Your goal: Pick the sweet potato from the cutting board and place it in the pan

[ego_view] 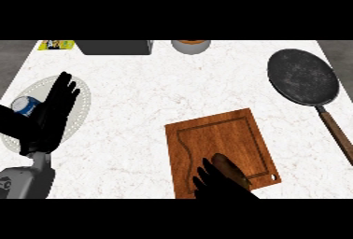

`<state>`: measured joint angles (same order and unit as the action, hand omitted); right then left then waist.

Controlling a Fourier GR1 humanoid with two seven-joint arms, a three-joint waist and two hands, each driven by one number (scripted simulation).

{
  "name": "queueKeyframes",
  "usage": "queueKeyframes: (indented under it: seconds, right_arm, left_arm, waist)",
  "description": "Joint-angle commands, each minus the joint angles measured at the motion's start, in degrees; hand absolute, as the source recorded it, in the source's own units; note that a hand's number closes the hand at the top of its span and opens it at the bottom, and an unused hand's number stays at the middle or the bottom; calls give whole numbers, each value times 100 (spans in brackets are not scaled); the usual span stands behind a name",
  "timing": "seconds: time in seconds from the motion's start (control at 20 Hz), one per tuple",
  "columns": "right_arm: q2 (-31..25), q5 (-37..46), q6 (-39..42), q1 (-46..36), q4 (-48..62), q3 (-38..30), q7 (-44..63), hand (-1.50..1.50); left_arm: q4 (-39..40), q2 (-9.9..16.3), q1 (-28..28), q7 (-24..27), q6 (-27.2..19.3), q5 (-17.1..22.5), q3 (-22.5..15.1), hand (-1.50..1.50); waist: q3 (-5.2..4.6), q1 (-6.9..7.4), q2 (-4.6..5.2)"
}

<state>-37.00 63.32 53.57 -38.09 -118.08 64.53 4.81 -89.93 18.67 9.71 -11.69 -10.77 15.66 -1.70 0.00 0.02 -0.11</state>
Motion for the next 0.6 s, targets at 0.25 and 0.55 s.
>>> queueKeyframes:
  seconds: [0.25,0.55]
  right_arm:
    - [445,798,11,589,35,156,-185,-150]
    - [508,1474,-542,758,777,322,-7,-150]
  left_arm:
    - [-245,-200,-98,-166,87,-117,72,0]
    - [-376,-410,-436,100,74,-411,-126,0]
  waist:
    - [0,17,6]
    - [2,39,7]
